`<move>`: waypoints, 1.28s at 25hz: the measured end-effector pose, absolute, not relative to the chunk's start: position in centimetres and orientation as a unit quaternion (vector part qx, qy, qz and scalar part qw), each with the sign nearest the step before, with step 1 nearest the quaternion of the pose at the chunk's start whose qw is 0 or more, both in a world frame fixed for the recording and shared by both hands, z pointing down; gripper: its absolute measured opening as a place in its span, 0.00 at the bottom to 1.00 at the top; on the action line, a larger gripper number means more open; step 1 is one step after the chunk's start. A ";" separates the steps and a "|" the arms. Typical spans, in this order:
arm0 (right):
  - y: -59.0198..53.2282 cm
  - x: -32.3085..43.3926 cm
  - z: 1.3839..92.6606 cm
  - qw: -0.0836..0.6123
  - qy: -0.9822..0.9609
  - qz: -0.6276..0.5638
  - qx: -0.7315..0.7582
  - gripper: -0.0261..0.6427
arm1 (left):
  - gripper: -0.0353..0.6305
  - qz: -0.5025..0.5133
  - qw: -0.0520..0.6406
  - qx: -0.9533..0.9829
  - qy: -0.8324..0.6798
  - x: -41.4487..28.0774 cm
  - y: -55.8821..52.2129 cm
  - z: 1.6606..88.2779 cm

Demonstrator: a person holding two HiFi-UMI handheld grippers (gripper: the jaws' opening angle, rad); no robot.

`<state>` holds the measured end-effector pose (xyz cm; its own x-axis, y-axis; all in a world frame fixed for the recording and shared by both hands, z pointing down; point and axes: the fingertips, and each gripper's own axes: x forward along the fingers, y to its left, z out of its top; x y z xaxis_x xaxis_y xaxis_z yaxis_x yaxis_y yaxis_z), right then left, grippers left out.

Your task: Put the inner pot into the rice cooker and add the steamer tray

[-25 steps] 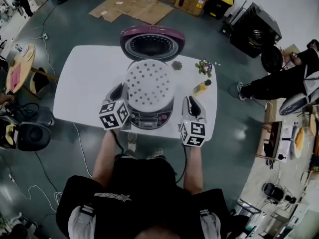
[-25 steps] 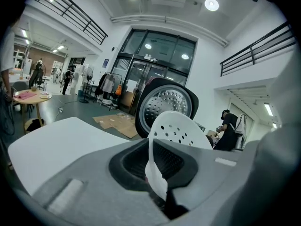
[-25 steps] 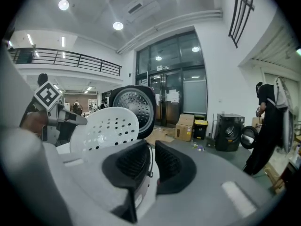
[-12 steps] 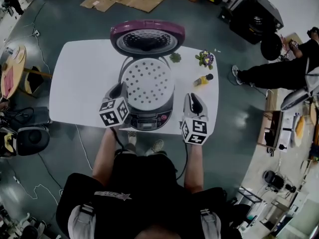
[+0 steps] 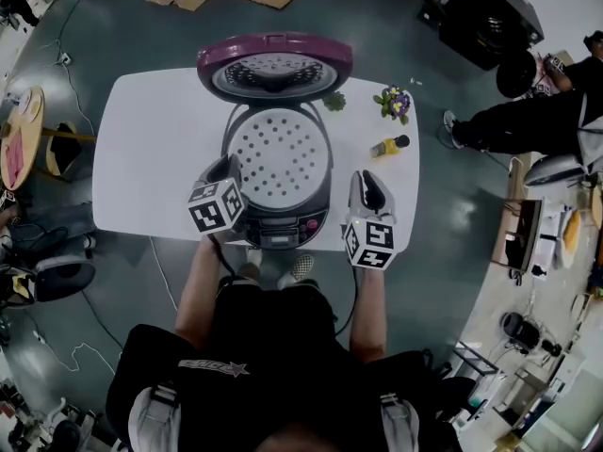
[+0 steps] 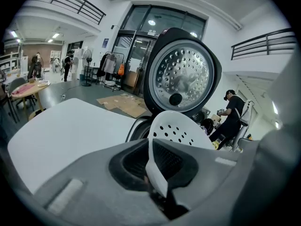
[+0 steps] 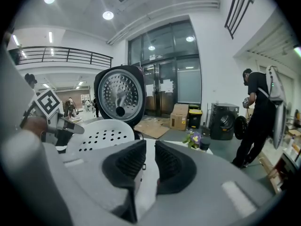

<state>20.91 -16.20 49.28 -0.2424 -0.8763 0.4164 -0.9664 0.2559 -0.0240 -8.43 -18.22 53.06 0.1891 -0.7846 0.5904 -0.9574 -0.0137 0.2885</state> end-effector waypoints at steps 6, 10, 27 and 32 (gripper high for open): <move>-16.9 20.4 50.1 0.165 -0.778 0.147 0.588 0.13 | 0.11 0.166 0.342 0.687 -0.620 -8.8 -18.1 54.5; -17.4 20.1 50.9 0.168 -0.779 0.153 0.585 0.13 | 0.11 0.183 0.342 0.682 -0.619 -8.8 -18.3 54.9; -17.2 20.2 50.8 0.169 -0.778 0.153 0.585 0.13 | 0.47 0.153 0.333 0.713 -0.598 -7.2 -18.6 54.0; -16.5 20.5 50.0 0.165 -0.779 0.146 0.588 0.13 | 0.47 0.154 0.327 0.718 -0.594 -6.6 -17.9 53.5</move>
<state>20.52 -16.52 50.03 -0.2552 -0.8671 0.4277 -0.9632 0.2667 -0.0339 -6.64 -17.89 53.45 0.2466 -0.7526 0.6106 -0.9546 -0.0798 0.2872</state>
